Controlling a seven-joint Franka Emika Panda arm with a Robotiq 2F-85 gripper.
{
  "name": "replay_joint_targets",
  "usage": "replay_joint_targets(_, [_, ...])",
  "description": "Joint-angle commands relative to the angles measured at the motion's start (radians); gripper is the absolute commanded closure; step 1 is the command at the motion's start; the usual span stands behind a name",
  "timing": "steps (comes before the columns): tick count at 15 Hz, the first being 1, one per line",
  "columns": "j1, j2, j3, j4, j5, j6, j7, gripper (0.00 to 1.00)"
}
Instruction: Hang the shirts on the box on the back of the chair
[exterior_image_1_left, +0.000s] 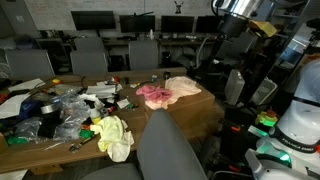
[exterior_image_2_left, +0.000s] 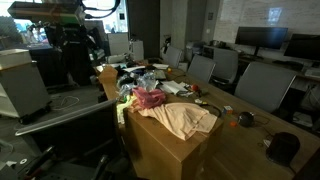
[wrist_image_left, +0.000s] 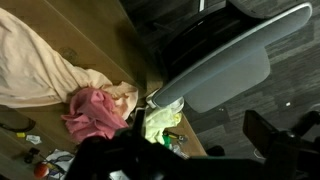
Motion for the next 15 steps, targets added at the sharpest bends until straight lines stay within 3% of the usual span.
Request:
replay_joint_targets(1, [0.006,0.155,0.043,0.123,-0.019,0.072,0.030,0.00])
replay_joint_targets(7, [-0.044,0.475,0.083,0.338,-0.042,0.256,0.121,0.00])
replay_joint_targets(15, [-0.160,0.844,0.055,0.552,-0.156,0.260,0.329,0.00])
